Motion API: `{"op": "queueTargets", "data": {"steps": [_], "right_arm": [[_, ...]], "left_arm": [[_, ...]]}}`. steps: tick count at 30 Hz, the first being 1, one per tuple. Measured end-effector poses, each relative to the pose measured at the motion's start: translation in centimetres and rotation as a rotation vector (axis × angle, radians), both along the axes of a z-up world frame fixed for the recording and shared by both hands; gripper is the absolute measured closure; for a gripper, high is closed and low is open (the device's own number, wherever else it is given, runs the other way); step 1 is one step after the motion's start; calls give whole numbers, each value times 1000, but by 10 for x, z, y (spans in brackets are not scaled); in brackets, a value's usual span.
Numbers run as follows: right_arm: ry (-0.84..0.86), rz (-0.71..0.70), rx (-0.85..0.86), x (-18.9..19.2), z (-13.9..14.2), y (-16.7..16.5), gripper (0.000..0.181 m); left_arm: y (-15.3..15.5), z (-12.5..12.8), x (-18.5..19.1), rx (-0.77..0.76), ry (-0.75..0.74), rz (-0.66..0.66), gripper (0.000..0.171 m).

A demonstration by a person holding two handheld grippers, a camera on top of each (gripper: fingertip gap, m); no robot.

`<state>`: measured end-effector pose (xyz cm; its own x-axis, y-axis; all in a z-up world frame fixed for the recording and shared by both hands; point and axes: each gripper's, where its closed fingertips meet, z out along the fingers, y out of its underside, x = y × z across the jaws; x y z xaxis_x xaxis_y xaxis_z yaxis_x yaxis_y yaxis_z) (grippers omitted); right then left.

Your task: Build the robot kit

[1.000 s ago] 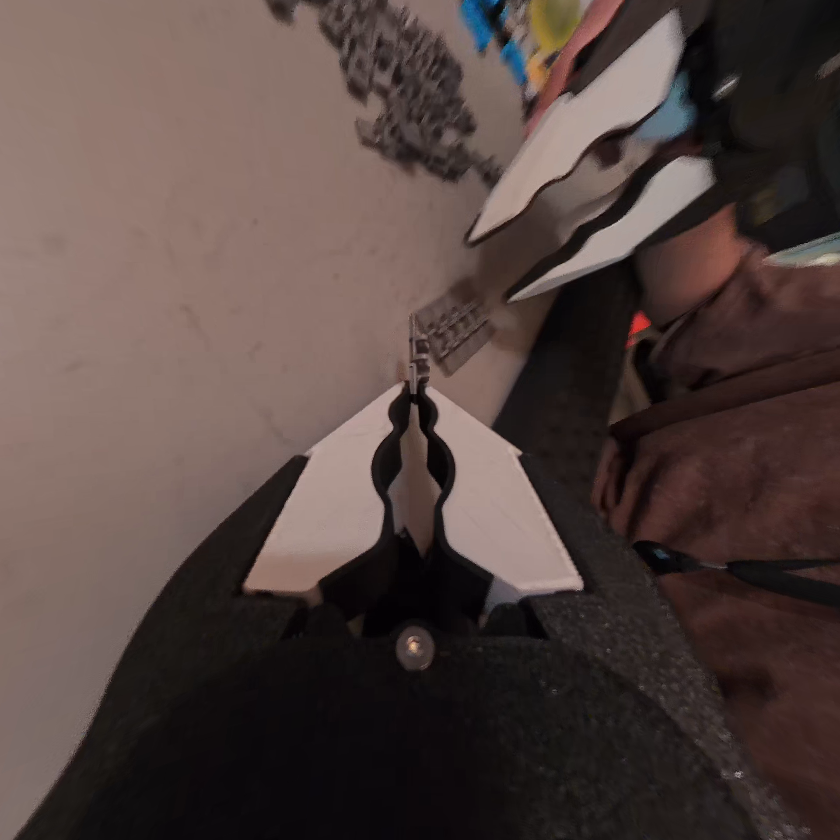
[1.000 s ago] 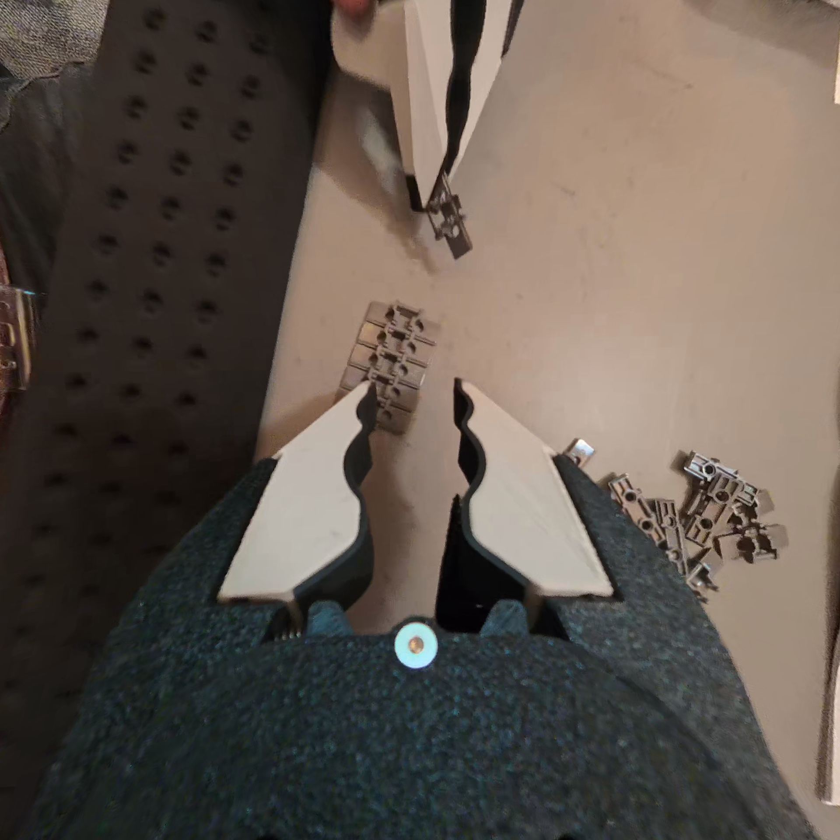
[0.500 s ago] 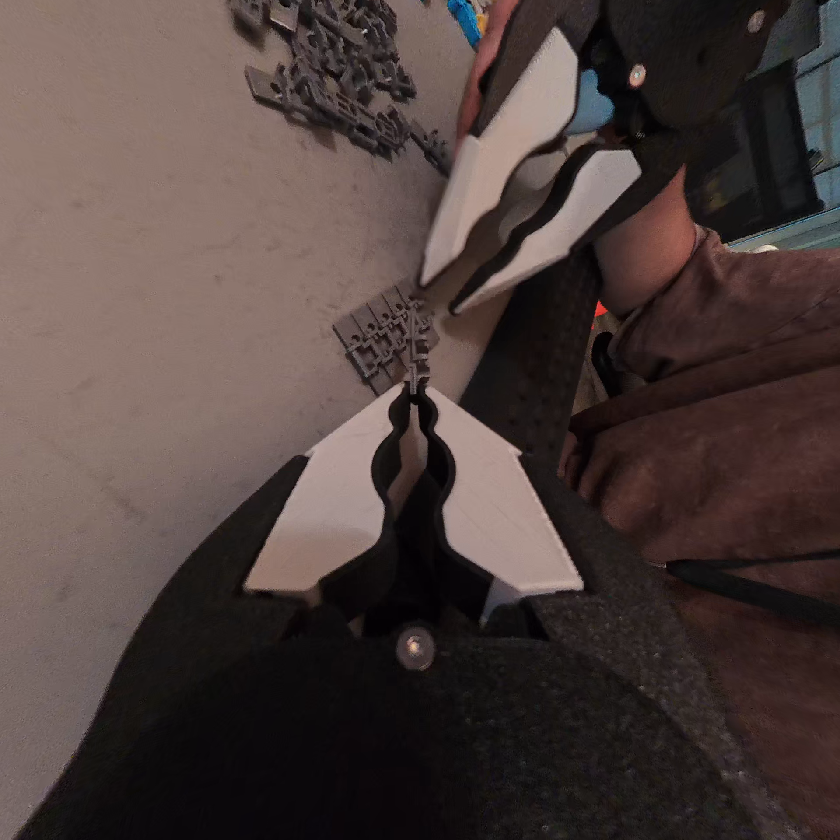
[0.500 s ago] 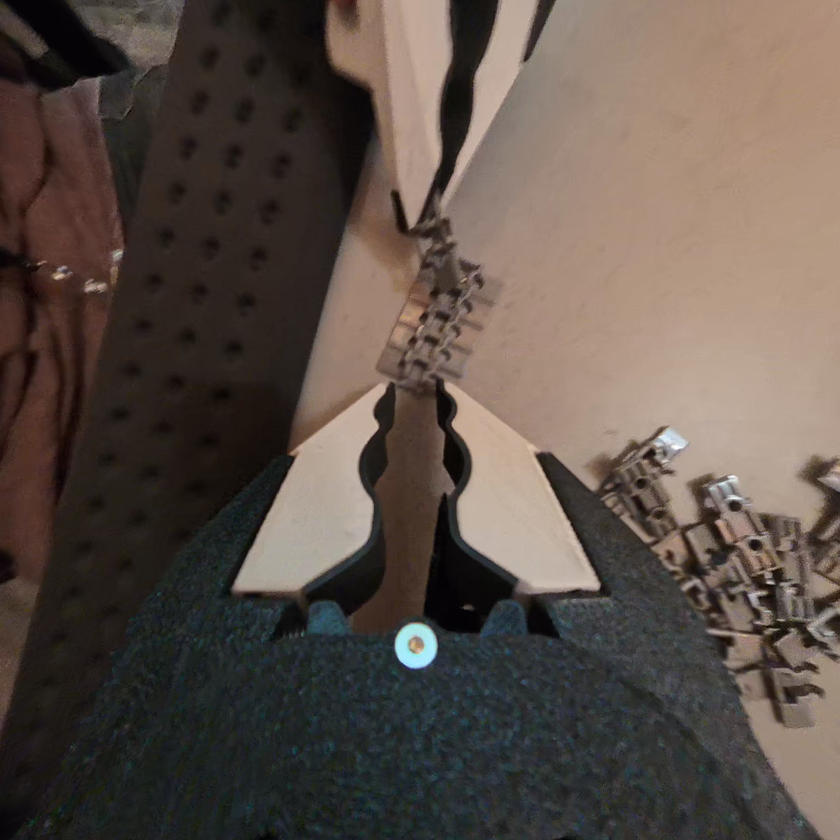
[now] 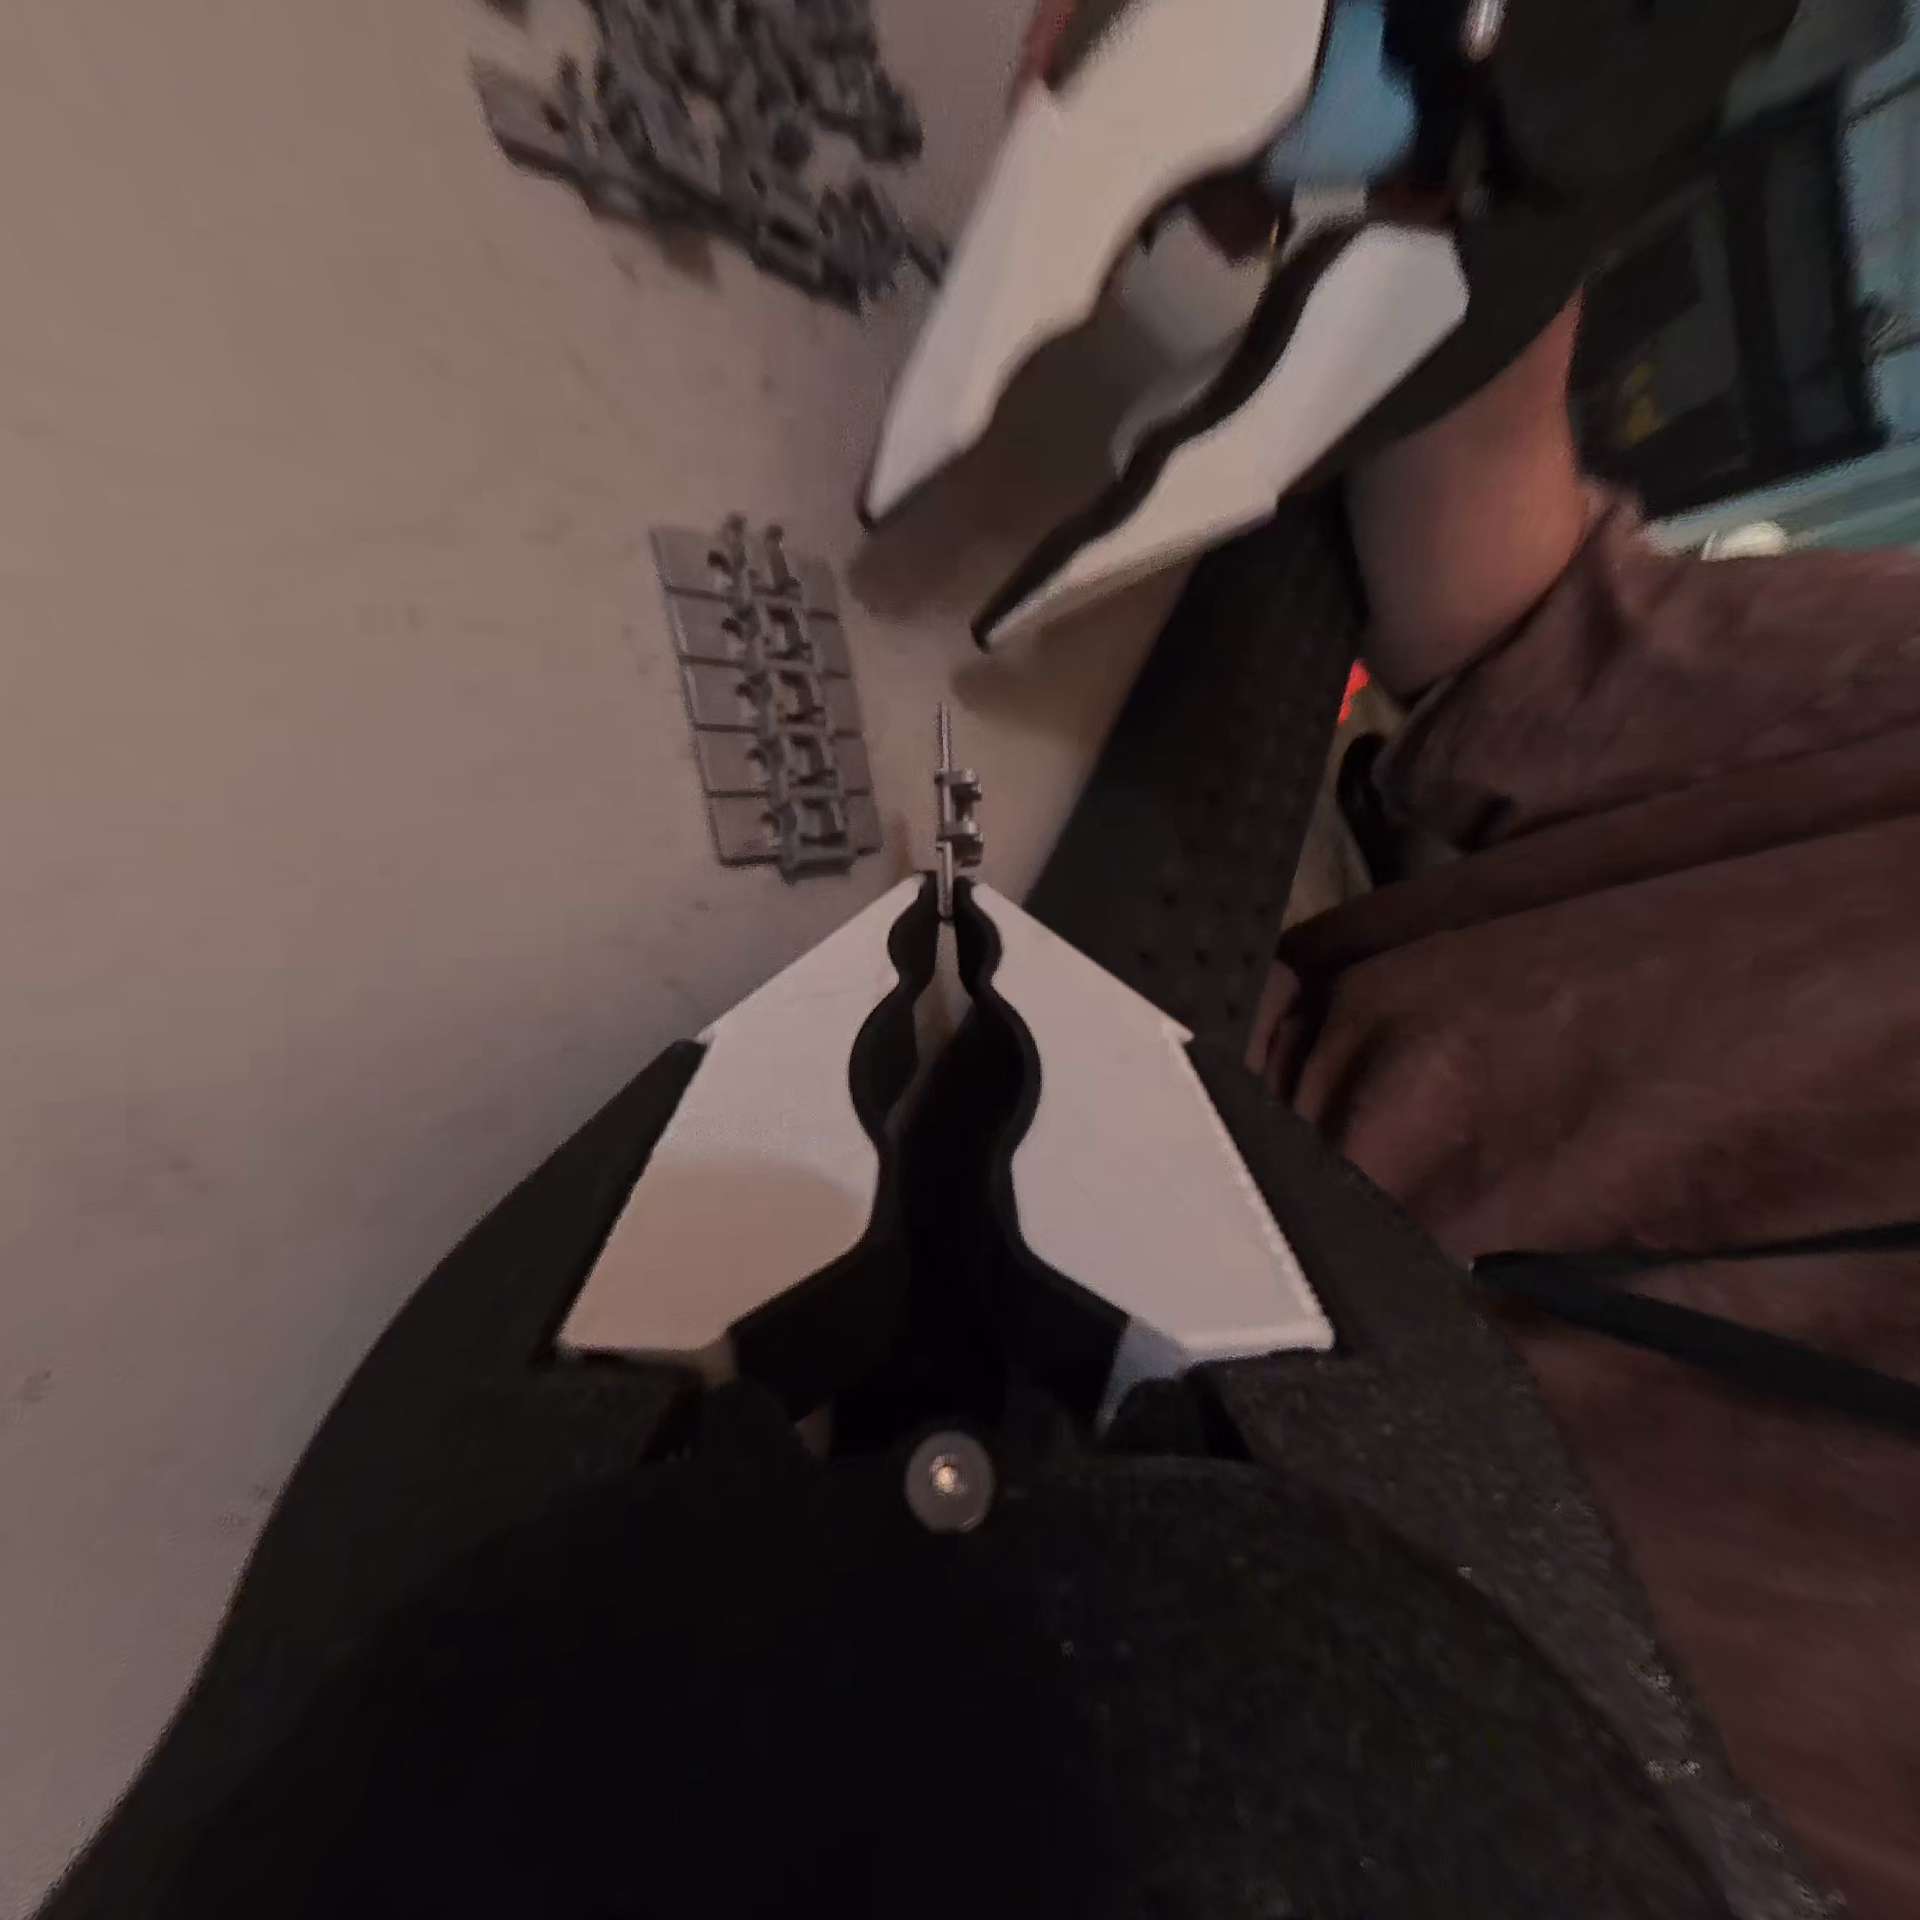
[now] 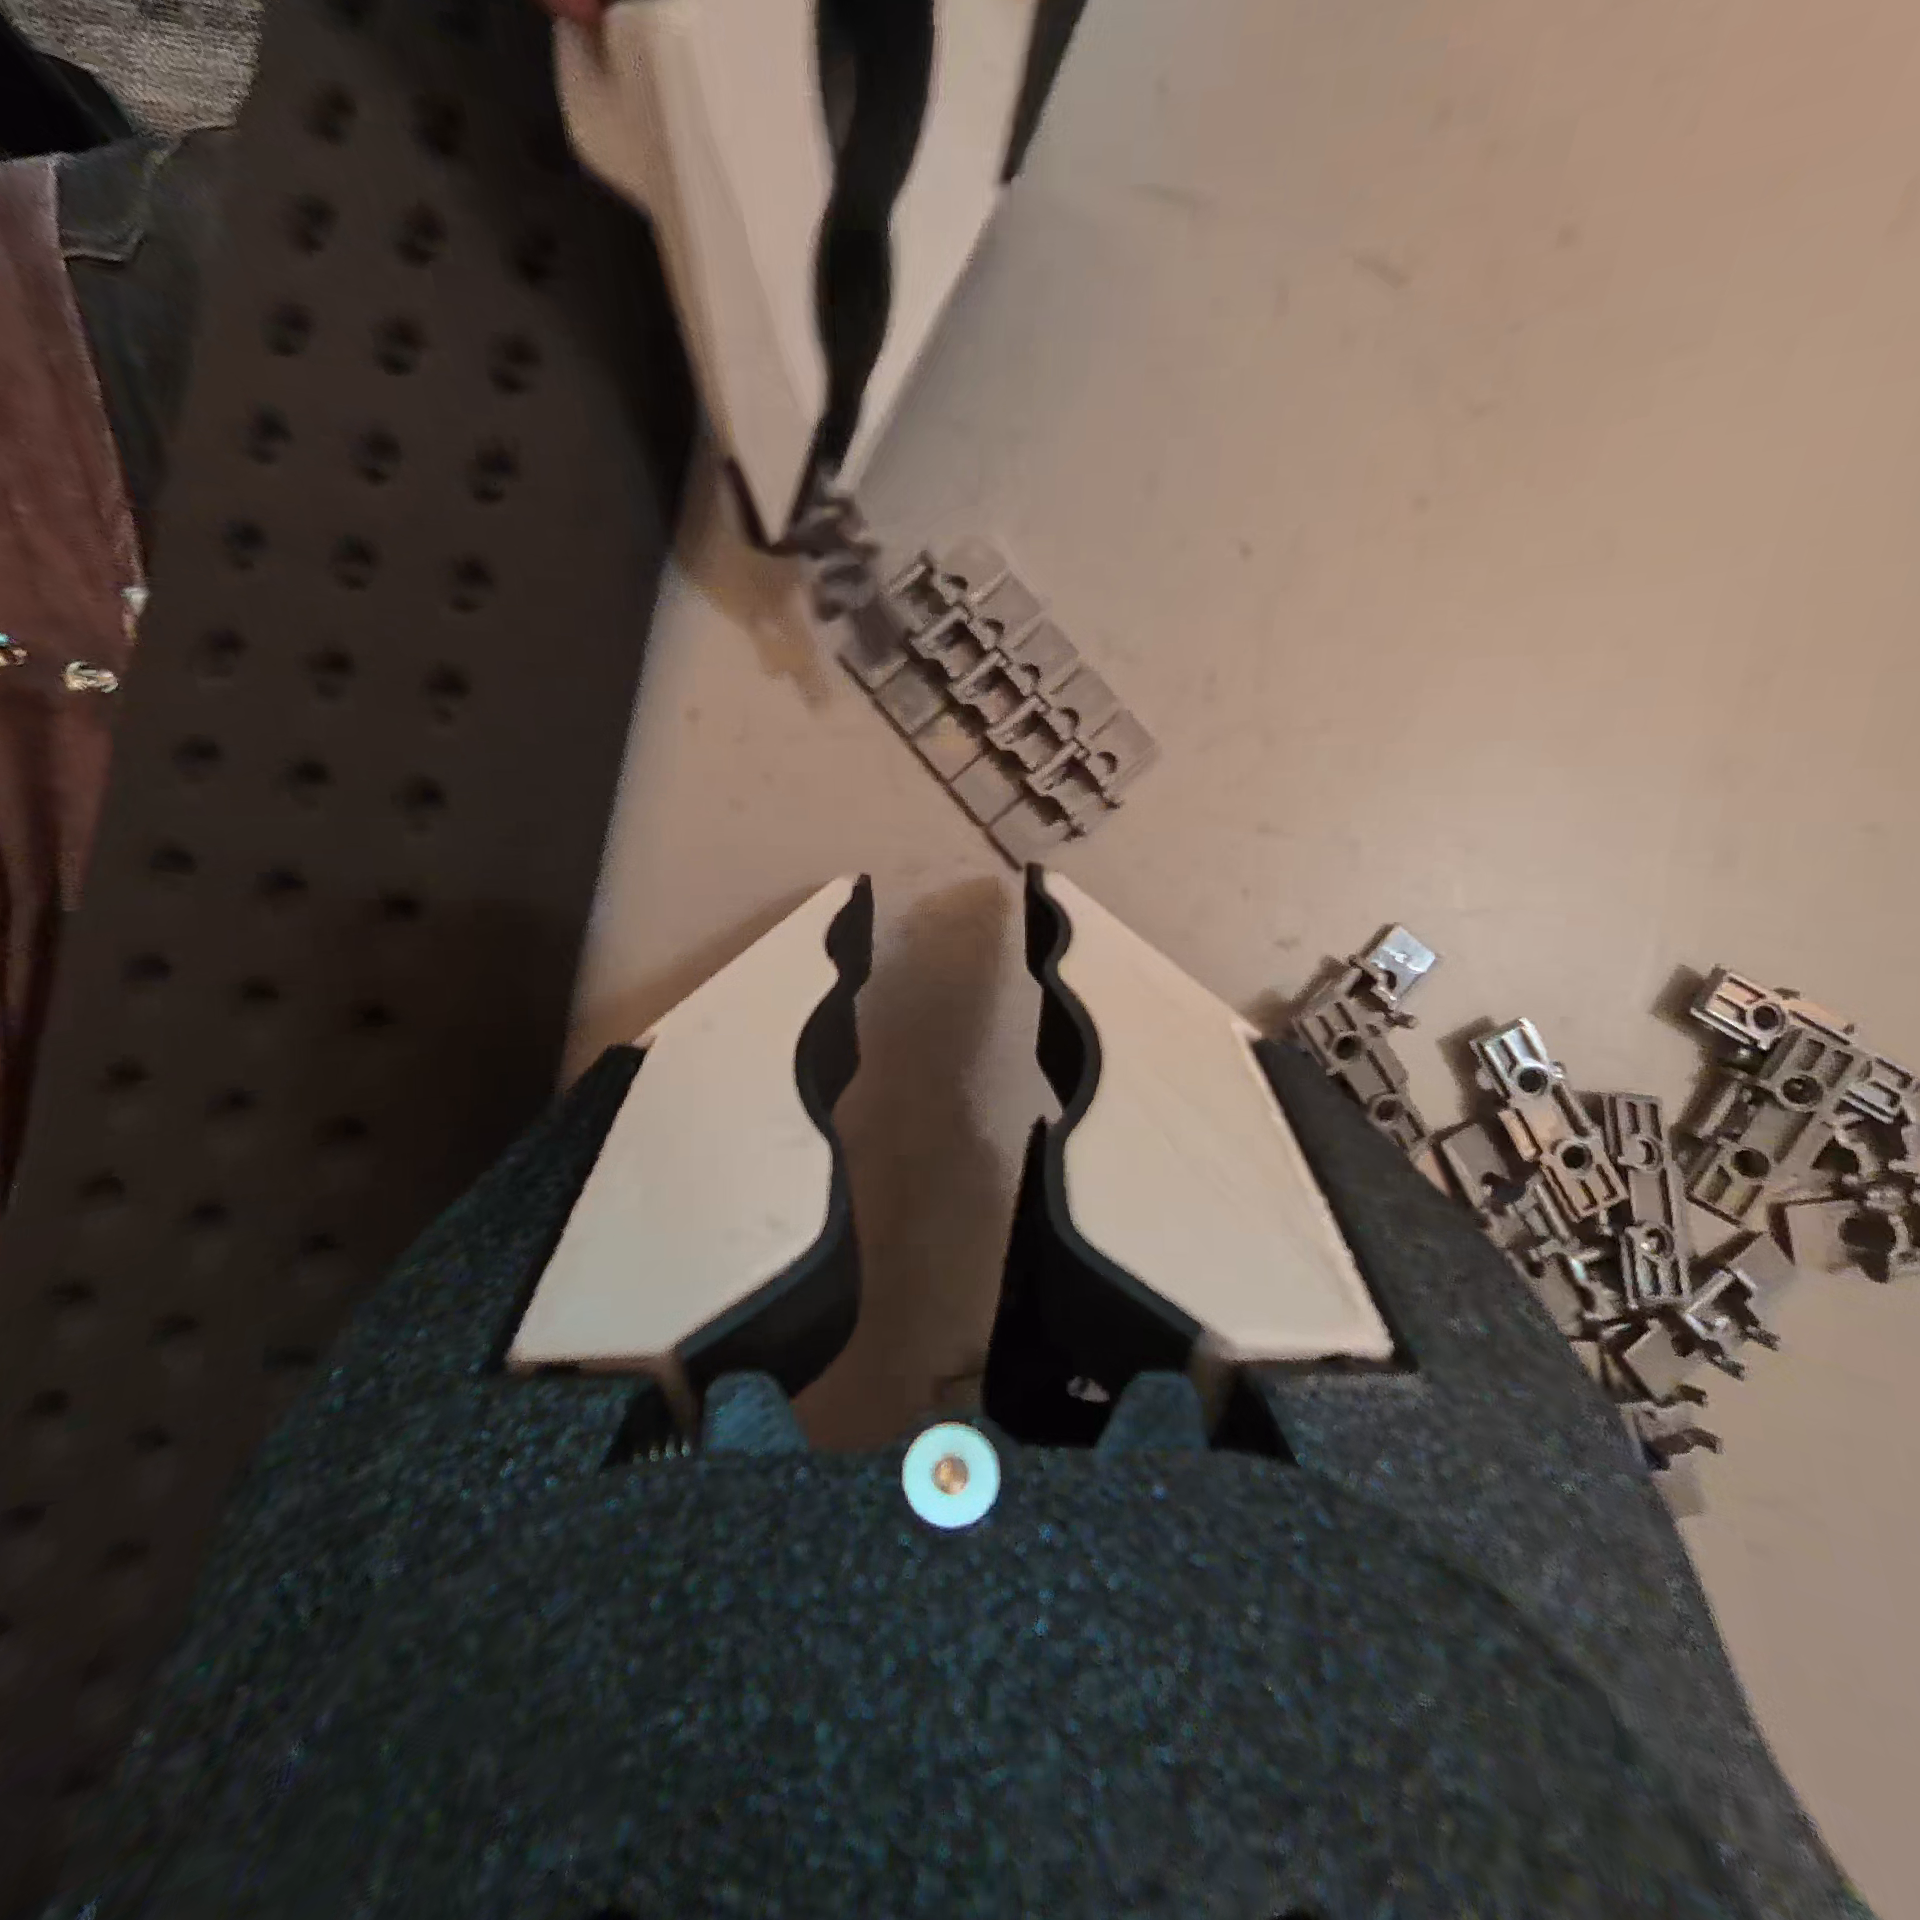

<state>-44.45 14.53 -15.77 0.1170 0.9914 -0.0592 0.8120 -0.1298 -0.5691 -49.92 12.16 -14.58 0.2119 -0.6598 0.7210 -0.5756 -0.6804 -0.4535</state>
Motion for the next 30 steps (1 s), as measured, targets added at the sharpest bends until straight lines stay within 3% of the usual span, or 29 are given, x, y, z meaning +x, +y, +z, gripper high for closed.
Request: {"op": "queueTargets", "data": {"steps": [3,5,11,13,16,22,25,26,30], "right_arm": [[13,42,-34,-7,1,-12,153],[-18,17,9,-9,-6,-4,145],[60,-29,-27,-25,-9,5,137],[110,-9,-50,-38,-8,1,129],[126,-1,-34,-40,-6,2,127],[130,17,-65,-29,6,-7,147],[90,22,-93,-36,-7,-11,130],[113,19,-73,-40,-6,-9,131],[142,46,-79,-56,-6,-14,104]], "left_arm": [[36,-2,-9,69,18,157,169],[48,-12,-13,76,64,204,169],[33,-20,-8,80,143,165,169],[10,-19,-3,10,145,86,169],[6,-17,-4,-36,126,102,169],[24,-3,-9,-48,31,132,169],[25,-16,-9,-59,87,144,169],[23,-19,-8,-74,92,148,169],[19,-18,-6,-96,101,160,168]]}}
